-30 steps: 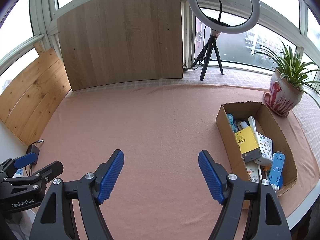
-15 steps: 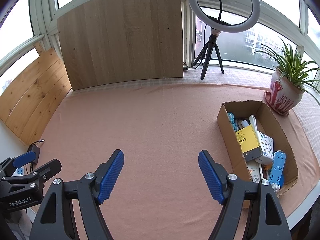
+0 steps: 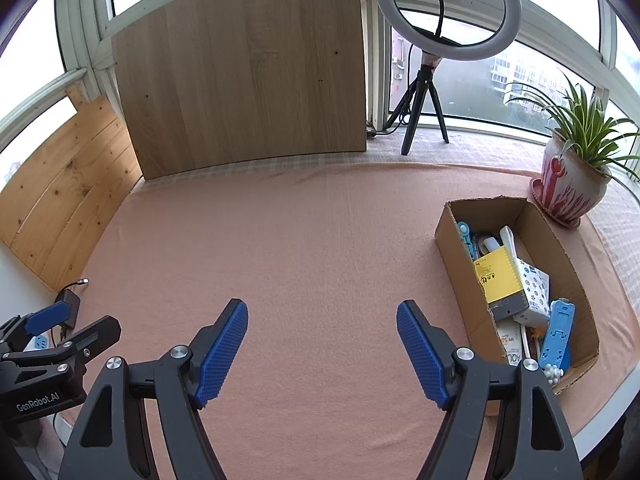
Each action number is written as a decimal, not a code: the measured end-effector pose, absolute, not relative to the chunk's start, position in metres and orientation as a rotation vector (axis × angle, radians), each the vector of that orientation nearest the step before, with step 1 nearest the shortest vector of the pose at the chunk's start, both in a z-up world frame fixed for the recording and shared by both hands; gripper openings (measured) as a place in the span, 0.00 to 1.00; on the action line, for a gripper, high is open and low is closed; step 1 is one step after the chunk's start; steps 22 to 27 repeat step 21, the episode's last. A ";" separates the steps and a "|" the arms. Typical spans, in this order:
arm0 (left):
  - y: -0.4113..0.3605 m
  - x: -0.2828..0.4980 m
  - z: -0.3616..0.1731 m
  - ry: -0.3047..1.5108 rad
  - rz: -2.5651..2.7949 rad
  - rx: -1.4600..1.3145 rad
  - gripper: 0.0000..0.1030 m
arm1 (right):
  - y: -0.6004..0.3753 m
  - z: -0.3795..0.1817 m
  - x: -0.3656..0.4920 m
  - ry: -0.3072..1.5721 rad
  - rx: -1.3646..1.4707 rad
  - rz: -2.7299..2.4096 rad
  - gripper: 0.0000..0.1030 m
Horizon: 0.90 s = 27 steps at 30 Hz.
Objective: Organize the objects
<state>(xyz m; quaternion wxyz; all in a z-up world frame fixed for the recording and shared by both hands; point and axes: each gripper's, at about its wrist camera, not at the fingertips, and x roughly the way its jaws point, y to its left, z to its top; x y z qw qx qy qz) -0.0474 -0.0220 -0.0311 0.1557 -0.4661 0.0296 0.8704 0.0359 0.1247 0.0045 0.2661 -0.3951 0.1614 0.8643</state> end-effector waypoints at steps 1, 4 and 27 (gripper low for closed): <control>-0.022 -0.047 -0.031 0.084 2.494 -1.335 0.97 | 0.125 0.004 0.035 0.437 -1.067 2.332 0.71; -0.022 -0.047 -0.031 0.085 2.493 -1.335 0.97 | 0.126 0.003 0.035 0.439 -1.068 2.331 0.71; -0.015 -0.066 -0.042 0.112 2.482 -1.353 0.97 | 0.134 -0.004 0.026 0.443 -1.097 2.328 0.71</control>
